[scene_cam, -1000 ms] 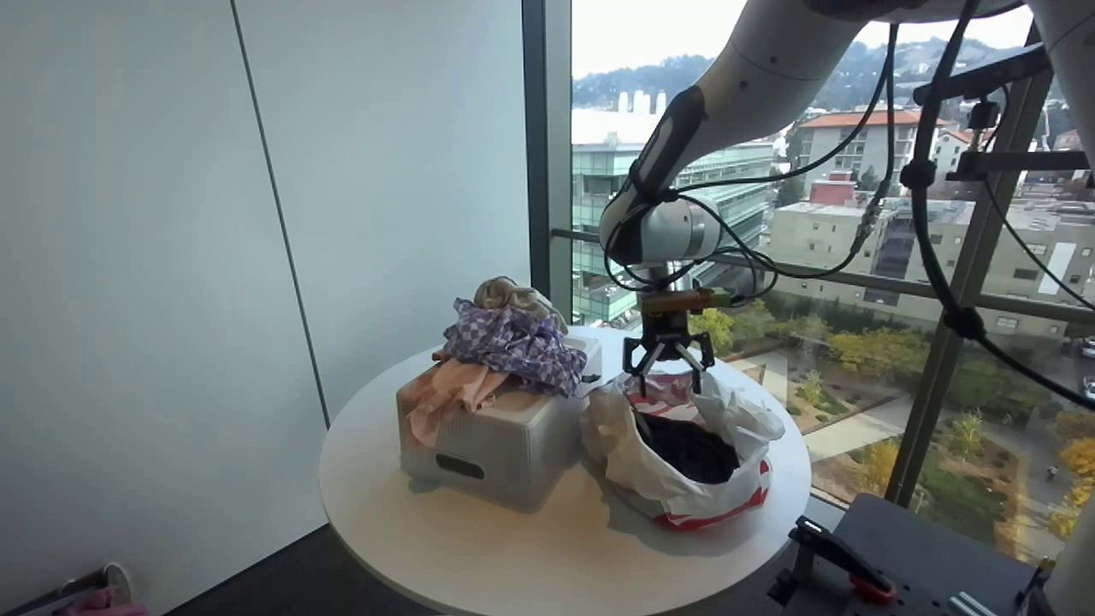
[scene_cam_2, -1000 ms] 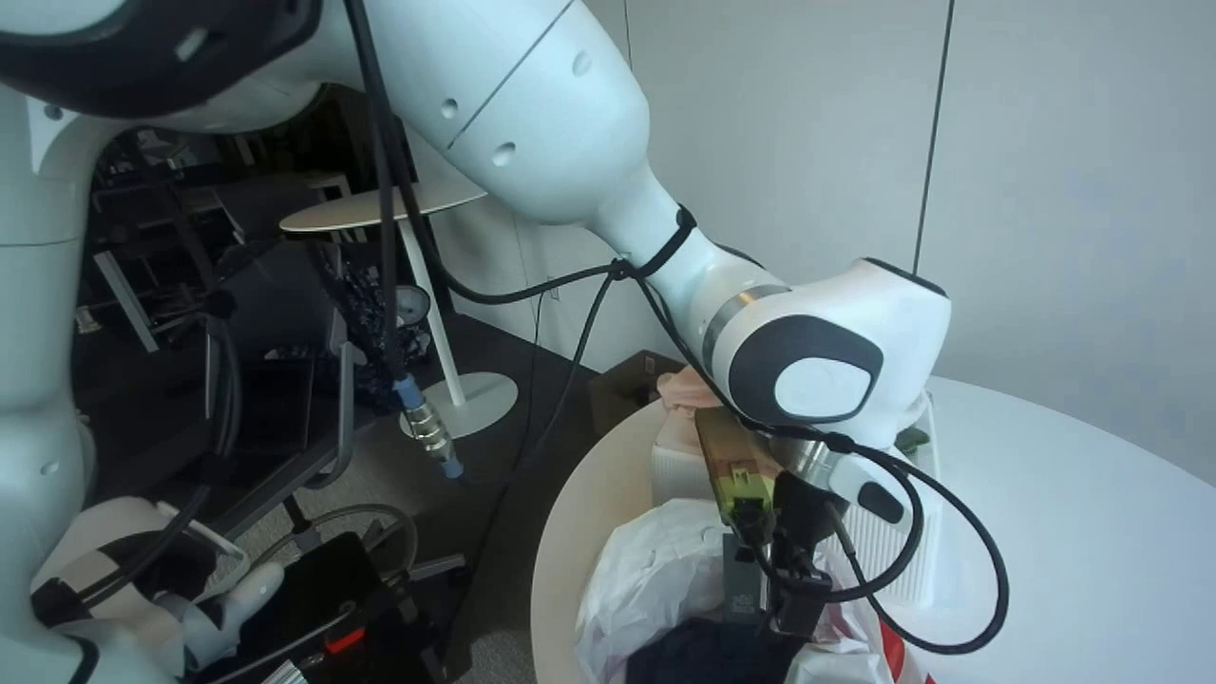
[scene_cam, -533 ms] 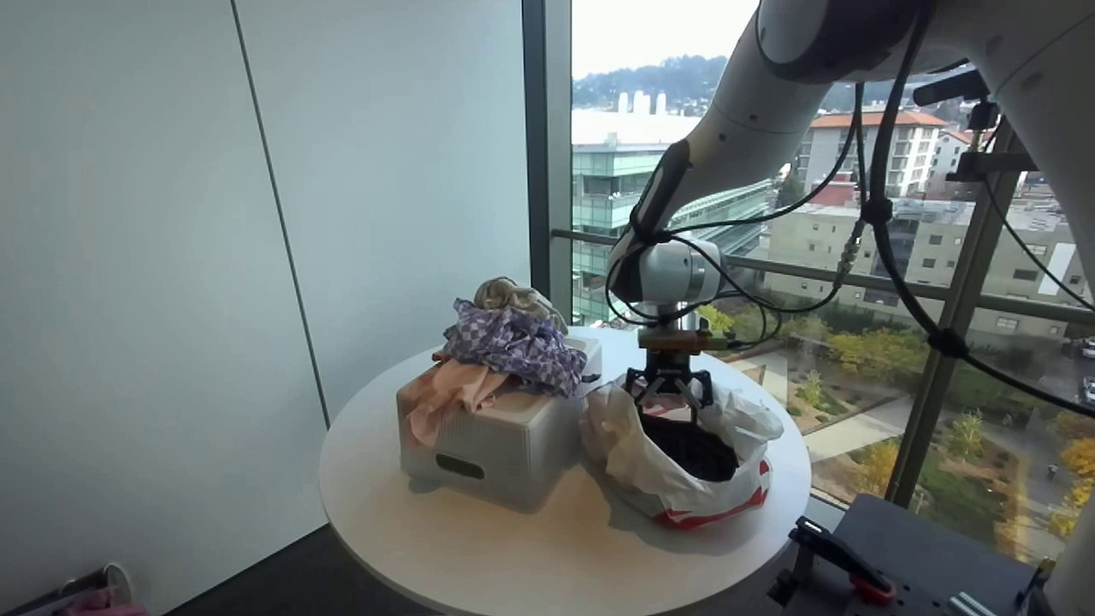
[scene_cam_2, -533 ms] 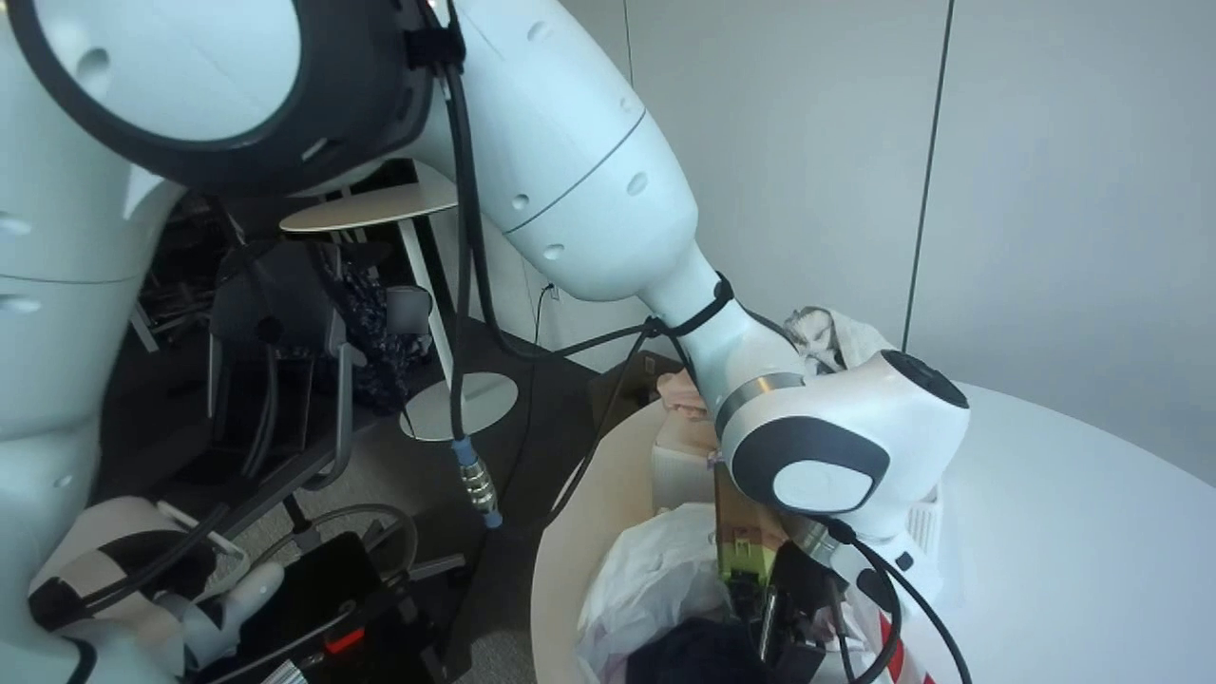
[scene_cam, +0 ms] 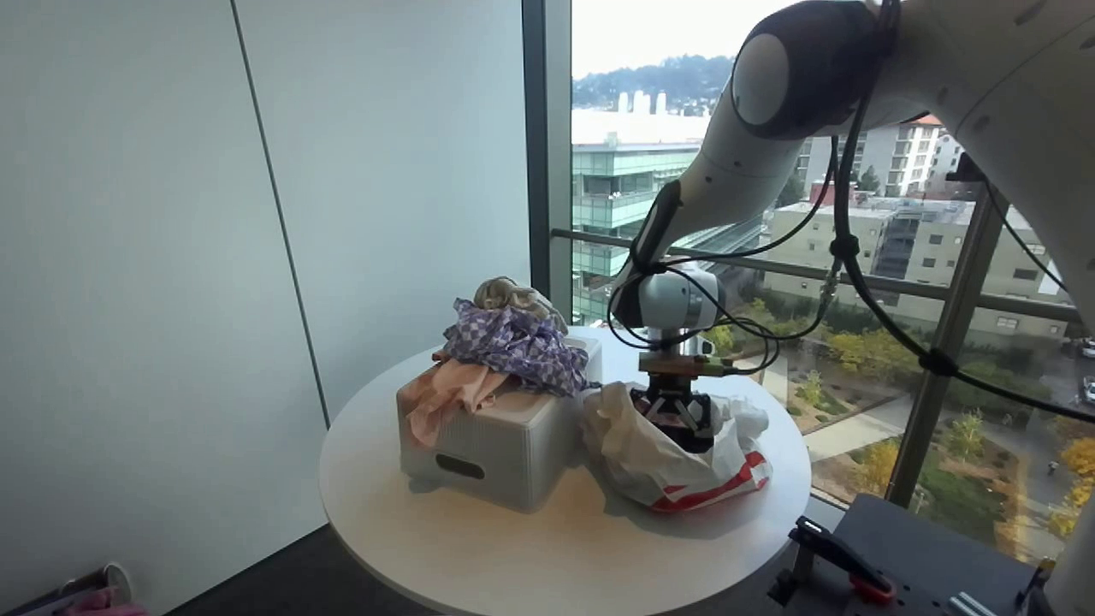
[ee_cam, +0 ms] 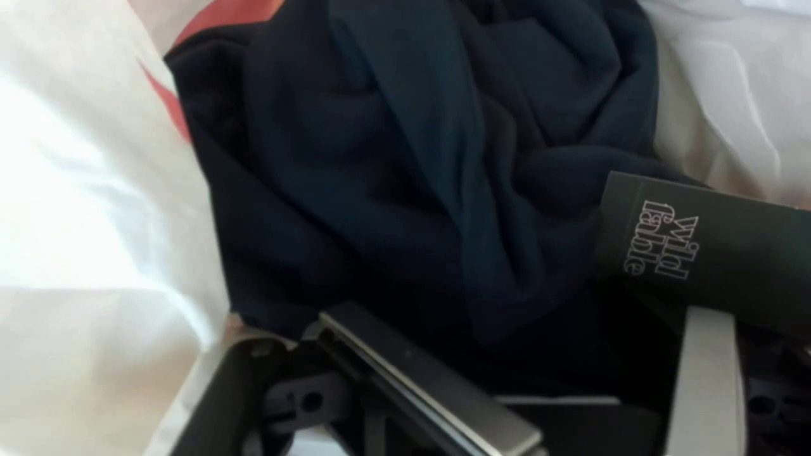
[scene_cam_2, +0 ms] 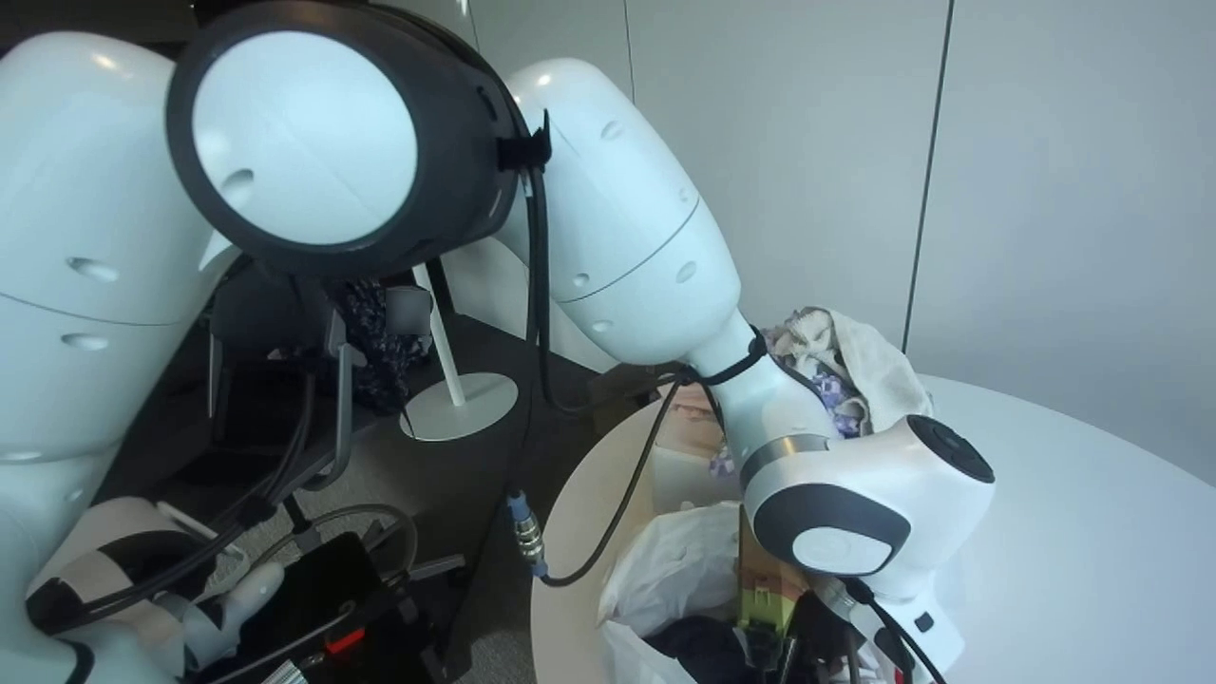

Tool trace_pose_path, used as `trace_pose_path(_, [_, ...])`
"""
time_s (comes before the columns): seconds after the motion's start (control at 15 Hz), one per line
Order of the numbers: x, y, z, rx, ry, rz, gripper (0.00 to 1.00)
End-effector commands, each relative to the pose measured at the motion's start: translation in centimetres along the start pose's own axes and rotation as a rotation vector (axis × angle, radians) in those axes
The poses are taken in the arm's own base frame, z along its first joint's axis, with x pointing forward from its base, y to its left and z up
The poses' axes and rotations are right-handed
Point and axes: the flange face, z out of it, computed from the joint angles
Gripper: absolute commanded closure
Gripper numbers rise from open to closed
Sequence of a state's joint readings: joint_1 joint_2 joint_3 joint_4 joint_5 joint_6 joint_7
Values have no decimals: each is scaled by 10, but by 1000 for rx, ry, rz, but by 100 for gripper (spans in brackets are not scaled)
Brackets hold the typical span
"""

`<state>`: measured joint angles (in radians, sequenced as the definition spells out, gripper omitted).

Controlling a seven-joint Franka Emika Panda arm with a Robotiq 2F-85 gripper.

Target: Remove the clothing and towel from the plastic bag and put them on top of the white storage container.

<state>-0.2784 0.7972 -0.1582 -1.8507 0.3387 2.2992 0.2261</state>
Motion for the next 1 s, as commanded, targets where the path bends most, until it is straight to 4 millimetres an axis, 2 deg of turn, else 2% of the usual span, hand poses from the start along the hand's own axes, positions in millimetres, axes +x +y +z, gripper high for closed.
trace_pose_path(0.0, [14,-3,-7,16,36,27,42])
trace_pose_path(0.53, [15,-3,-20,33,5,35,100])
trace_pose_path(0.93, [4,14,-44,54,20,52,97])
